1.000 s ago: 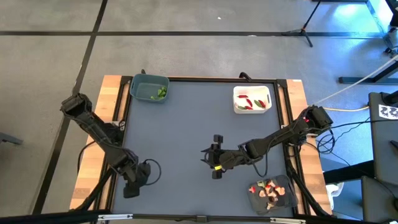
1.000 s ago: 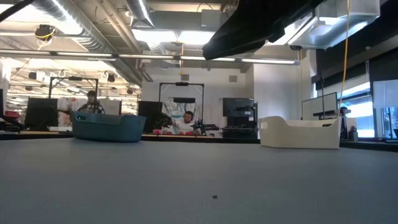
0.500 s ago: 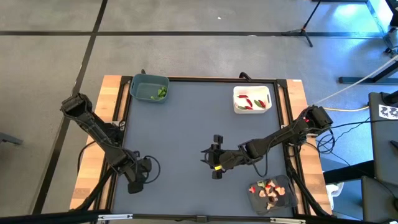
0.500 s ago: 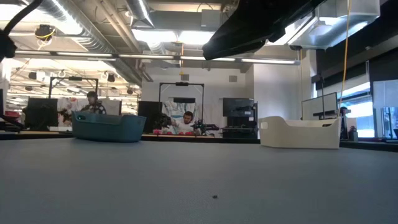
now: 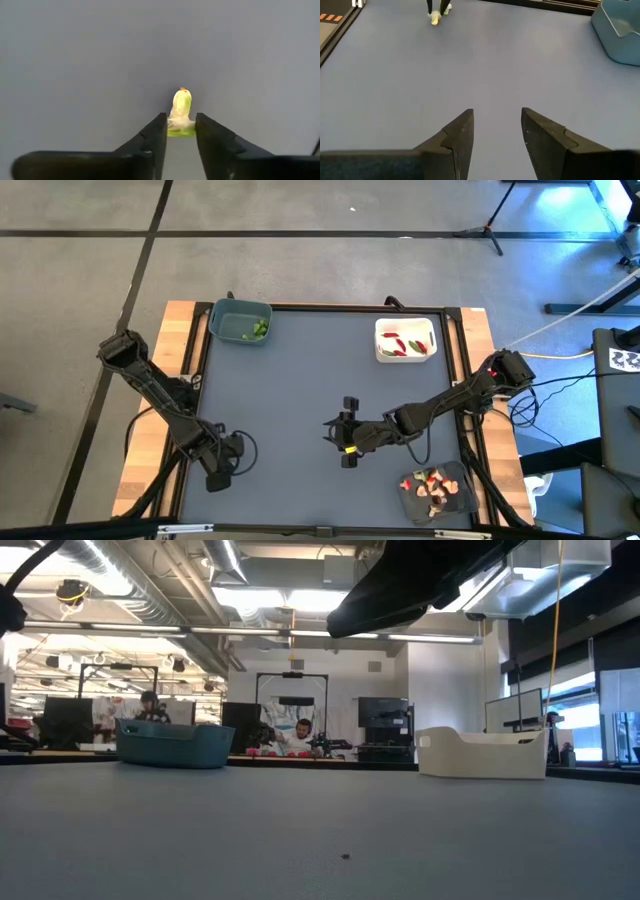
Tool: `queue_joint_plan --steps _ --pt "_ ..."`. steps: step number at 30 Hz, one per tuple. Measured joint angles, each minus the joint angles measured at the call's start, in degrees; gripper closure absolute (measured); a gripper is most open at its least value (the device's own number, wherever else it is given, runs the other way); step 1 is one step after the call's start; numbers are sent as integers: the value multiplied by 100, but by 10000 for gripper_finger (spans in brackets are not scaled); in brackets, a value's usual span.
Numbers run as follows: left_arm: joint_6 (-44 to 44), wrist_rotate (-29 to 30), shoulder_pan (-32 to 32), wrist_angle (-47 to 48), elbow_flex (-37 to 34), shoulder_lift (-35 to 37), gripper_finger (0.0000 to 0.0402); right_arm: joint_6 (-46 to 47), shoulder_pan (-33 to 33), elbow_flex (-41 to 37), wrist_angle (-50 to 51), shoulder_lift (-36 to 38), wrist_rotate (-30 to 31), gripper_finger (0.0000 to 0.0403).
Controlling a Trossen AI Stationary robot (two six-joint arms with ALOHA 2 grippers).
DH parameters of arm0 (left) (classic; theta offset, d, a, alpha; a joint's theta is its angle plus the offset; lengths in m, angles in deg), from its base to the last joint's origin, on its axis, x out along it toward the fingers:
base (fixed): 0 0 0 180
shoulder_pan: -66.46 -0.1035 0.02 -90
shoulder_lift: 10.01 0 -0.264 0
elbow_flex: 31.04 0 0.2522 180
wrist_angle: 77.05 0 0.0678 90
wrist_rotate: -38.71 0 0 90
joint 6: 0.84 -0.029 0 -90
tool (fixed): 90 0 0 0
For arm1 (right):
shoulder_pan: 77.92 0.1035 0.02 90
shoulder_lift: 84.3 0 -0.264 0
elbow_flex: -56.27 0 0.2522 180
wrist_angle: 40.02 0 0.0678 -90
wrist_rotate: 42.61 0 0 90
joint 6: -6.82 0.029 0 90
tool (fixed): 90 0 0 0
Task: Sort produce into baskets
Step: Put the green mushroom into the black bin
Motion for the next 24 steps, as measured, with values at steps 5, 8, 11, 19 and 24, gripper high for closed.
queue_joint_plan --steps 5,8,11,19,24 --pt "-561 11 112 -391 11 -235 340 -1 0 0 2 0 0 237" --pt "-676 65 130 -468 29 -513 343 0 0 0 7 0 0 237" --pt "-630 96 132 -536 39 -721 341 -1 0 0 15 0 0 237" --pt "-755 -187 133 -720 33 -851 383 -2 0 0 17 0 0 237" --pt "-684 -327 138 -746 56 -862 396 -2 0 0 22 0 0 237"
